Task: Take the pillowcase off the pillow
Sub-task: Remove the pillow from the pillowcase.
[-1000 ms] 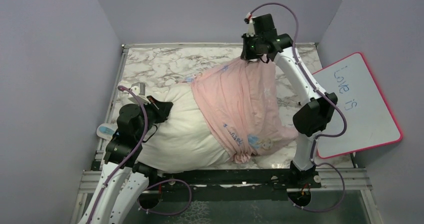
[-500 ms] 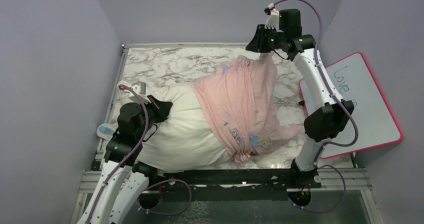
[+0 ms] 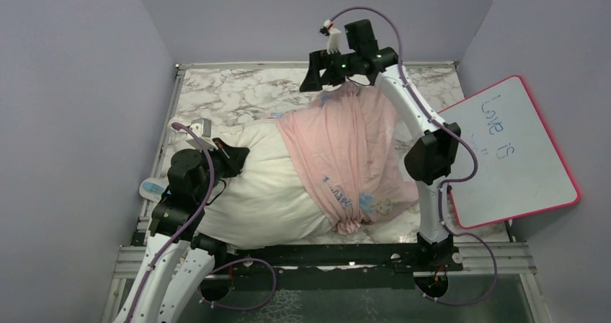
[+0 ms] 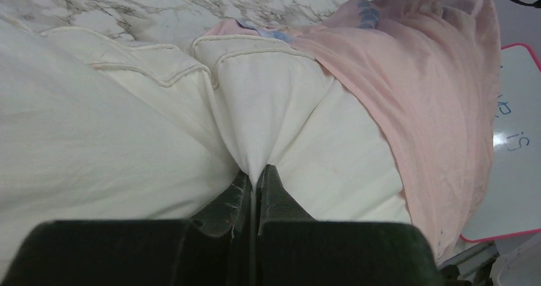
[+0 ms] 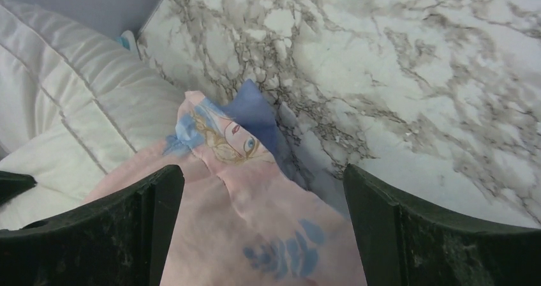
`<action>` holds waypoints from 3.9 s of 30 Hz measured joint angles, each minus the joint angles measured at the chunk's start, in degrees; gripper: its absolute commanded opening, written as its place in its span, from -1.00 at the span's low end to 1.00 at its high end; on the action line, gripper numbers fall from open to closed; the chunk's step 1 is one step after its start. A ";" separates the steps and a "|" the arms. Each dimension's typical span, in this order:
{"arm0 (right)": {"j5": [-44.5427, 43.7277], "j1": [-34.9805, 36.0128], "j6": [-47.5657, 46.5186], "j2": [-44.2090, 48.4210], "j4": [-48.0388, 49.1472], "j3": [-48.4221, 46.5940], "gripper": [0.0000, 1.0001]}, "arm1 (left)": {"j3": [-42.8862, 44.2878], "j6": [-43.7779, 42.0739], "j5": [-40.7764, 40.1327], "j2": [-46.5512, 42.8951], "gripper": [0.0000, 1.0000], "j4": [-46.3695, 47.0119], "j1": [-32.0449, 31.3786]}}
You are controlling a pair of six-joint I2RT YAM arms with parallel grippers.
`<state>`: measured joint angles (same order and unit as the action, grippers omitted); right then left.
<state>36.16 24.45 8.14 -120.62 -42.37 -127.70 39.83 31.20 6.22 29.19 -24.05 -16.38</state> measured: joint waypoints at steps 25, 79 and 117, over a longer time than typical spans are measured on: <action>-25.88 2.97 -4.57 10.67 -10.75 11.54 -0.99 | 0.37 1.20 -2.60 -3.15 -1.00 -3.96 -0.02; -51.87 0.68 3.10 38.03 -0.26 36.59 1.00 | 6.71 0.98 -9.97 24.37 -1.00 5.62 0.59; 7.85 -29.38 21.88 35.43 25.24 71.34 -0.99 | 29.42 -8.98 8.46 46.73 0.15 -5.03 -17.62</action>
<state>44.01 -4.93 30.02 -85.19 -17.12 -56.36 69.25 22.22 14.68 75.92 -29.08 -34.00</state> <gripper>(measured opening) 0.042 0.756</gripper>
